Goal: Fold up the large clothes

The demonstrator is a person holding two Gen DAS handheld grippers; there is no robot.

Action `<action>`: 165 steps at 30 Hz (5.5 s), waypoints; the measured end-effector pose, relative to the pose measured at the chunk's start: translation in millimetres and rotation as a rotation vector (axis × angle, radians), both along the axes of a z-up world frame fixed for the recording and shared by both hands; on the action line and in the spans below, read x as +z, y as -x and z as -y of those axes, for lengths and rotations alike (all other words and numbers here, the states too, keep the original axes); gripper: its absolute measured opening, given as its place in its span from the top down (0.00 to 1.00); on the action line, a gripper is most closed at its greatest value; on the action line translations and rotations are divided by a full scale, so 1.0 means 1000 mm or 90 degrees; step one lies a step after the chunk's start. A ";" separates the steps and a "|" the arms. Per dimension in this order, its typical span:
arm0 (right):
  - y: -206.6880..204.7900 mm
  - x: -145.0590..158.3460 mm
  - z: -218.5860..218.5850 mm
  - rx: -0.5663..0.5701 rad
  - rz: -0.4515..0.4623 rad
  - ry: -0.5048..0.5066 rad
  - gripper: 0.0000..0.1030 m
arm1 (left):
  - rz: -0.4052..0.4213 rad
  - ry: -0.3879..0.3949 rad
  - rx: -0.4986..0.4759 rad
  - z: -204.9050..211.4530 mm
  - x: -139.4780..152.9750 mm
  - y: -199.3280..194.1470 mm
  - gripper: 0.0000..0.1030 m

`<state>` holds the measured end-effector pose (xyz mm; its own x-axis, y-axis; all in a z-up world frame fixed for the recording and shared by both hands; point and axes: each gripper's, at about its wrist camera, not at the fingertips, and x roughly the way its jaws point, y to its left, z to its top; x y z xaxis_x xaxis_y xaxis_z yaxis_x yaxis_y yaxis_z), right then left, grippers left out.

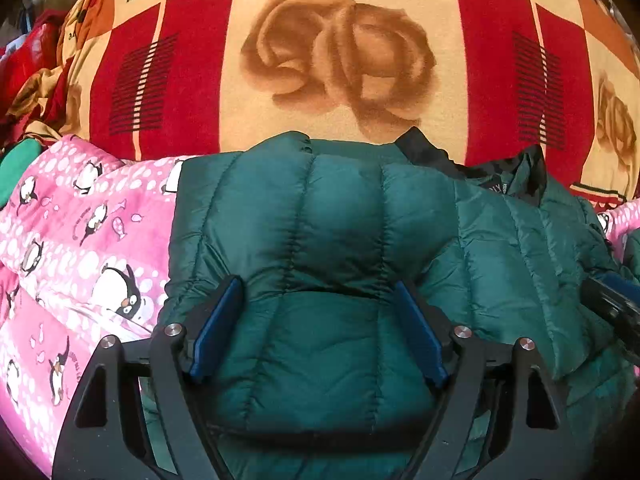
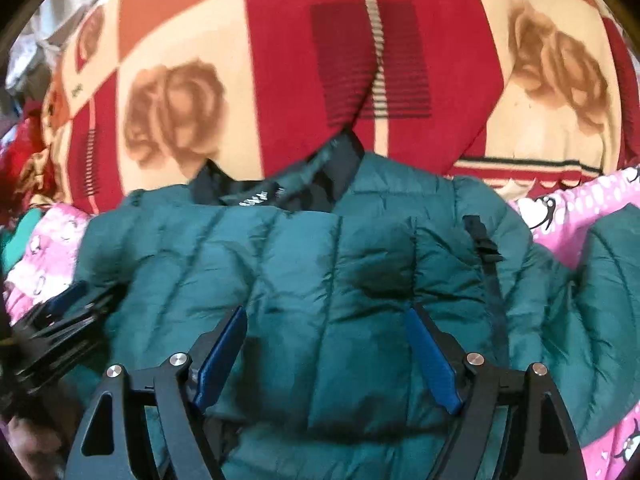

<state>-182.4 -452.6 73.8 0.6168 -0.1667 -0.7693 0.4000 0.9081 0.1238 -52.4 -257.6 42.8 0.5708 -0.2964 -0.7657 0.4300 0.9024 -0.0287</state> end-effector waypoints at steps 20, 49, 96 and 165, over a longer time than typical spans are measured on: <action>0.027 -0.001 -0.012 -0.019 -0.014 -0.001 0.15 | 0.030 -0.020 -0.012 -0.005 0.021 0.030 0.17; 0.096 0.033 -0.016 -0.064 0.013 0.032 0.15 | 0.061 0.025 -0.045 -0.011 0.071 0.105 0.17; 0.227 0.046 0.196 -0.376 0.055 0.027 0.15 | -0.012 0.062 -0.065 0.010 0.050 0.107 0.17; 0.035 0.044 -0.020 0.136 0.119 -0.122 0.33 | -0.080 0.194 0.031 -0.081 0.049 0.039 0.17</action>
